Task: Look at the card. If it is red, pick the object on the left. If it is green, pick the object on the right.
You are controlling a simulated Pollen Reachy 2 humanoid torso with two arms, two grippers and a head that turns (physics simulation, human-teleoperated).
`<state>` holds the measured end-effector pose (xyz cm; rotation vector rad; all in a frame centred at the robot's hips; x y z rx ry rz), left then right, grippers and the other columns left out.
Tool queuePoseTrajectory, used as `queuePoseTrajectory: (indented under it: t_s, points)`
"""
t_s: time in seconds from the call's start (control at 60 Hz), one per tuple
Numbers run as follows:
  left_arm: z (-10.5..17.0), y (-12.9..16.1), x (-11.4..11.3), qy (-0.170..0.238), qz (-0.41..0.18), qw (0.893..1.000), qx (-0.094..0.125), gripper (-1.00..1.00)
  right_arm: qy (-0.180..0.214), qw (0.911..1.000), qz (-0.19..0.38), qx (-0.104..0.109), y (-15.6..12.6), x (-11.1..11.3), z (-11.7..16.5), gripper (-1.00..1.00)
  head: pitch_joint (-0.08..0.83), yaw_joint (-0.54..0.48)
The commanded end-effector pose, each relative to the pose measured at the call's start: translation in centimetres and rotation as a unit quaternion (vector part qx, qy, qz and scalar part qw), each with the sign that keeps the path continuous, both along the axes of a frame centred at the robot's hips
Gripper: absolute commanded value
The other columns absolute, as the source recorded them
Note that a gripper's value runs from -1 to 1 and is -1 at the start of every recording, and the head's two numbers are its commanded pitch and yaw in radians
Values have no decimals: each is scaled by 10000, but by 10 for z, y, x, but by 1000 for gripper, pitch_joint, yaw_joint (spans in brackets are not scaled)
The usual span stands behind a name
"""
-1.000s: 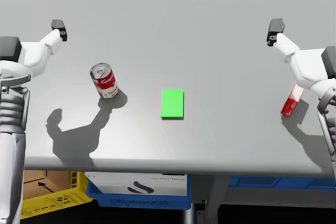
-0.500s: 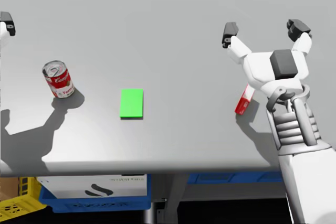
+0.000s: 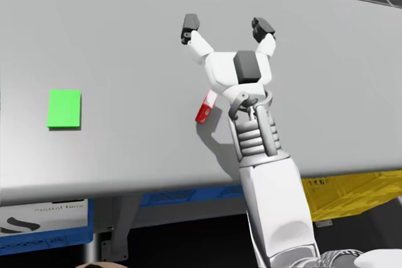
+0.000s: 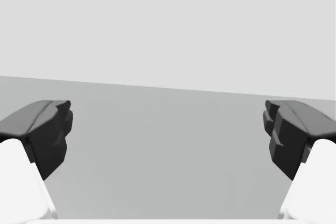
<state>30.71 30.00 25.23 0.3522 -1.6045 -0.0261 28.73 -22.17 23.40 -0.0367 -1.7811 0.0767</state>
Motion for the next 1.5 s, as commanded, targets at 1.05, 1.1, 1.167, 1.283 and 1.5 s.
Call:
queuePoseTrajectory:
  t_s: [1.05, 1.1, 1.167, 1.283, 1.5]
  points:
    - [-5, 1, 3, 402, -319, 9967, -623, -1000, 1115, 9852, -992, 842, 53, -104, -56, -1000, 783, -376]
    - [-5, 2, 3, 408, -330, 9965, -658, -1000, 1194, 9835, -1005, 919, 55, -100, -62, -1000, 782, -376]
    - [-4, 2, 3, 410, -331, 9963, -686, -1000, 1348, 9796, -1032, 1074, 55, -94, -67, -1000, 781, -375]
    - [-4, 2, 2, 412, -335, 9961, -709, -1000, 1609, 9724, -1047, 1324, 55, -84, -73, -1000, 780, -372]
    - [-2, 2, 1, 404, -341, 9960, -720, -1000, 1888, 9659, -1107, 1383, 58, -67, -84, -1000, 777, -372]
